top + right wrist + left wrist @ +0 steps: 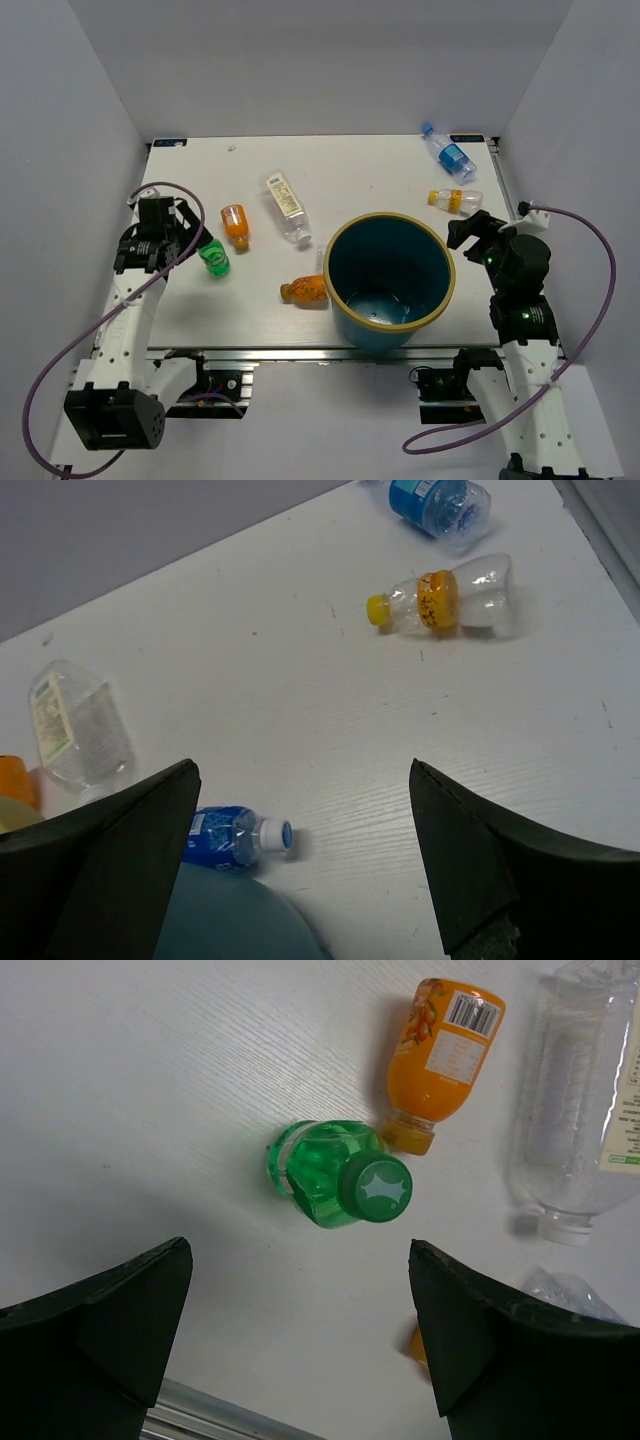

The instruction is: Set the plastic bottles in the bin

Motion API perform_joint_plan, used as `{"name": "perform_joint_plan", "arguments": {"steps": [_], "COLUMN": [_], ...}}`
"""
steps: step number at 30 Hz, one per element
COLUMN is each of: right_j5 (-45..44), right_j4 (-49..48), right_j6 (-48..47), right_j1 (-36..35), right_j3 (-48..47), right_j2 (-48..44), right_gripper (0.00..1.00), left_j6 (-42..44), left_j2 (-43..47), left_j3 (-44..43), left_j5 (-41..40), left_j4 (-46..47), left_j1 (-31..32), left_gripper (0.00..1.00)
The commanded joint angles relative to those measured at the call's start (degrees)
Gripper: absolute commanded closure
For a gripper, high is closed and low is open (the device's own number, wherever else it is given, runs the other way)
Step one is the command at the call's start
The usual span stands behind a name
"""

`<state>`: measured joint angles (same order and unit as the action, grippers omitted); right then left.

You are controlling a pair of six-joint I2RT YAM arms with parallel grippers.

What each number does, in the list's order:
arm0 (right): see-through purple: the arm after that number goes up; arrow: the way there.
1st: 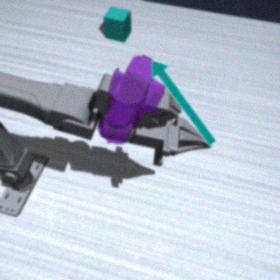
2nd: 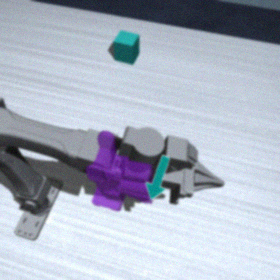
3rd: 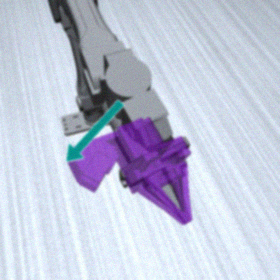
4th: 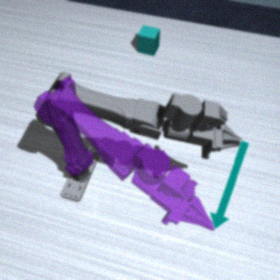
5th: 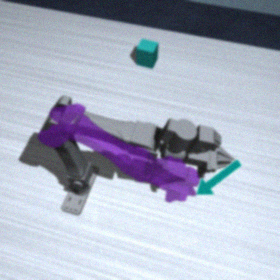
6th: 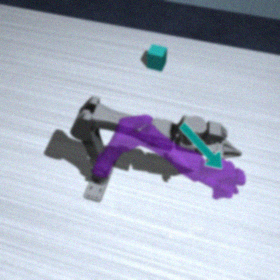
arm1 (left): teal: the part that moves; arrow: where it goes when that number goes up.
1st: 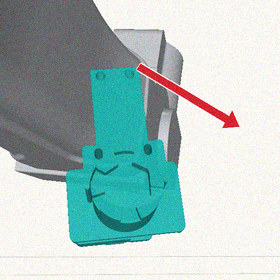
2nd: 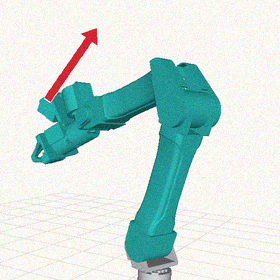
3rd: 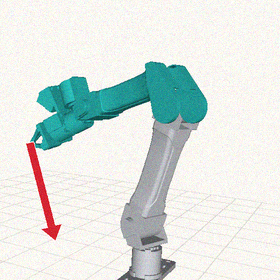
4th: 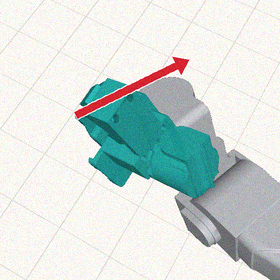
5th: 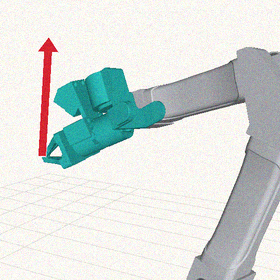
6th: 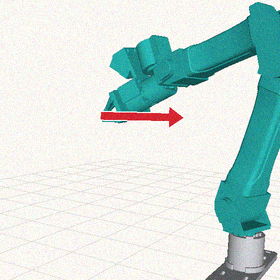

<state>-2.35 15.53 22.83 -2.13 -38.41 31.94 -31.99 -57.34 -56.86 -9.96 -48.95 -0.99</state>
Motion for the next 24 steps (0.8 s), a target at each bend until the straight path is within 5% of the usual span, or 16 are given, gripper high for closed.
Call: {"name": "perform_joint_plan", "arguments": {"steps": [1,7,16,24], "right_j5": [-2.13,-8.46,-13.73,-21.46], "right_j4": [3.98,4.95,4.51,6.62], "right_j6": [-3.49,-1.56,-0.07,2.56], "right_j1": [-0.15,-0.15,-0.15,-0.15], "right_j3": [-0.52,-1.4,-3.25,-3.78], "right_j2": [1.45,0.93,0.75,2.07], "right_gripper": [0.11,0.11,0.11,0.11], "left_j6": [-1.58,-3.52,-6.16,-6.95], "left_j2": [-1.97,-7.69,-12.26,-14.9], "left_j3": [0.17,-2.72,-4.92,-5.02], "left_j5": [-1.56,-8.3,-13.95,-13.69], "left_j4": [3.5,3.52,2.1,2.89], "left_j1": [3.09,9.16,9.43,9.52], "left_gripper": [0.02,0.02,0.05,0.22]}}
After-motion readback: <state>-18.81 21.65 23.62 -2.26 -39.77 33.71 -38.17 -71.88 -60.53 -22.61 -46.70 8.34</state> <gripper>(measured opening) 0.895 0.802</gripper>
